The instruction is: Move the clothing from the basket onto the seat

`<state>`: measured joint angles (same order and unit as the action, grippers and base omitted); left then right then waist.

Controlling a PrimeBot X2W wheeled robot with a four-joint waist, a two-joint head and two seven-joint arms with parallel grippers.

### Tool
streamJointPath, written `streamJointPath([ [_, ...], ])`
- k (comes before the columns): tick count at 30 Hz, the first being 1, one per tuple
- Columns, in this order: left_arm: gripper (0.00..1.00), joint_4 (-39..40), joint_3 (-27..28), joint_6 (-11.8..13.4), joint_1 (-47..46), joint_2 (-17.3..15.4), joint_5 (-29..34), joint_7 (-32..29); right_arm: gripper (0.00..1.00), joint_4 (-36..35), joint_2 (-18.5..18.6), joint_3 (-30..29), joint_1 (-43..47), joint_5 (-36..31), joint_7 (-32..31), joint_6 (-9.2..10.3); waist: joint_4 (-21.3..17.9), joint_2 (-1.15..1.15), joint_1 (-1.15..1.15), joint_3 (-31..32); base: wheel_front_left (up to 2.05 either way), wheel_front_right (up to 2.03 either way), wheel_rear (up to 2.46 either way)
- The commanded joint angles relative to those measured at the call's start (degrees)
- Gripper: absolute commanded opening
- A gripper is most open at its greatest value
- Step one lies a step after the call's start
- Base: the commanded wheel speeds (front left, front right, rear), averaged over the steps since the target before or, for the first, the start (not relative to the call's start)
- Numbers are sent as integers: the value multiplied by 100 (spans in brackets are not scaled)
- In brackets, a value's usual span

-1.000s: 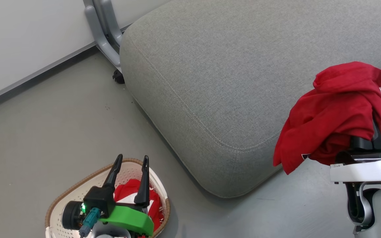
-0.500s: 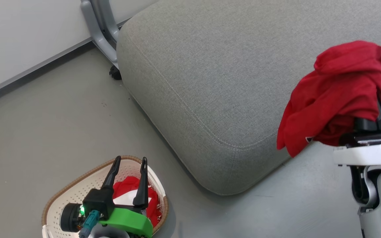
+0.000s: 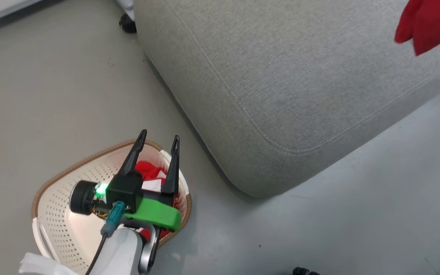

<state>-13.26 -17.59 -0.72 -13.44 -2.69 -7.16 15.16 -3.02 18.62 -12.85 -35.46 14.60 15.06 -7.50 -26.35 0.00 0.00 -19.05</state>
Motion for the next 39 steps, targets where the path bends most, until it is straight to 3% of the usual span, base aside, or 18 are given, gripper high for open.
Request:
streamJointPath([
  [1, 100, -9, -40, -40, -222, -36, 55, -1, 0, 30, 77, -99, -250, 98, 18, 2, 646, 0, 0, -915, 0, 0, 0],
  [8, 100, -97, -281, -75, -760, -35, 196, -2, 0, 307, 591, -266, -1108, 30, 18, 2, 1090, 0, 0, -1622, 0, 0, 0],
  [13, 100, -94, -505, -9, -1013, -35, 107, -2, 0, 921, 863, -545, -1627, 68, 18, 2, 1400, 0, 0, -1989, 0, 0, 0],
  [21, 100, -32, -706, 142, -1198, -34, 59, -2, 0, 1876, 1041, -554, -2099, 79, 18, 2, 1762, 0, 0, -2395, 0, 0, 0],
  [28, 100, 19, -757, 240, -1116, -32, -93, -2, 0, 3106, 1137, 154, -2160, 479, 18, 2, 1902, 0, 0, -2561, 0, 0, 0],
  [38, 100, -25, -883, 290, -1107, -33, -87, -2, 0, 4059, 1178, 863, -2049, 782, 18, 3, 1886, 0, 0, -2529, 0, 0, 0],
  [39, 100, -36, -852, 288, -1117, -34, -39, -2, 15, 4137, 1203, 1042, -2016, 844, 18, 3, 1858, 0, 0, -2460, 0, 0, 0],
])
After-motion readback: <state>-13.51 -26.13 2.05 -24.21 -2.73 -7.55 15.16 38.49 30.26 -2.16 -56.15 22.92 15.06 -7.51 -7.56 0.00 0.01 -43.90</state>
